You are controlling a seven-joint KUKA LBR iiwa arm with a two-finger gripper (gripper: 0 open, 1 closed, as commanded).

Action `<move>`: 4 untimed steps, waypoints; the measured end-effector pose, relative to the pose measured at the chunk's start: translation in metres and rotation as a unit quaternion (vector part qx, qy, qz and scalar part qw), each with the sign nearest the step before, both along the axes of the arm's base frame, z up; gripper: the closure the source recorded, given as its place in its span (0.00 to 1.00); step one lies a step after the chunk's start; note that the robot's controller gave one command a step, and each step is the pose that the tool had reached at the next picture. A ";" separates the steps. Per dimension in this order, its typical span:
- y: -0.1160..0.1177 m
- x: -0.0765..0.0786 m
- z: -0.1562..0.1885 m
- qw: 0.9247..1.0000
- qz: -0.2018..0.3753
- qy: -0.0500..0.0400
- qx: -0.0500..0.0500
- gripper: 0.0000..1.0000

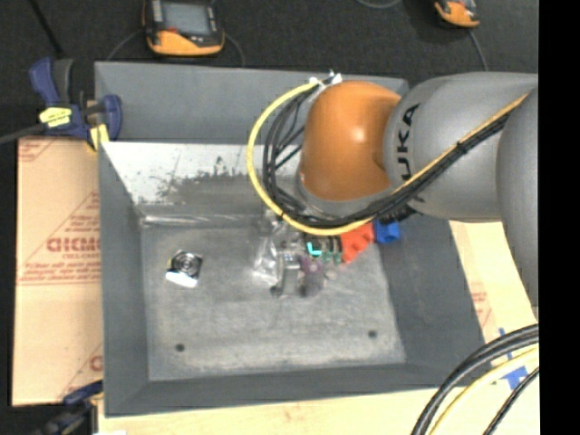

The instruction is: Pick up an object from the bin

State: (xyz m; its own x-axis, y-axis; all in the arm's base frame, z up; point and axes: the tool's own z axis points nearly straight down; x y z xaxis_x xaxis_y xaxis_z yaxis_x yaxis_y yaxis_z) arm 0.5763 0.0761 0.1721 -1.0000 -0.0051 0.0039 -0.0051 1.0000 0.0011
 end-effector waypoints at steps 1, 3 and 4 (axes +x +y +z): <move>0.106 0.015 -0.041 0.998 -0.058 -0.003 0.002 0.00; 0.124 0.028 -0.101 0.999 -0.043 -0.003 0.000 0.00; 0.123 0.028 -0.102 0.999 -0.045 -0.003 0.000 1.00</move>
Offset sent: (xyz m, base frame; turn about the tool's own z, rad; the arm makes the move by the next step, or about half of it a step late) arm 0.0155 0.1011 -0.0402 0.1234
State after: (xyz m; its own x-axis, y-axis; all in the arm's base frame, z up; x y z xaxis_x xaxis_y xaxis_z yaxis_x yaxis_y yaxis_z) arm 0.6040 0.1992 0.0704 -0.9965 0.0839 -0.0014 0.0839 0.9965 0.0006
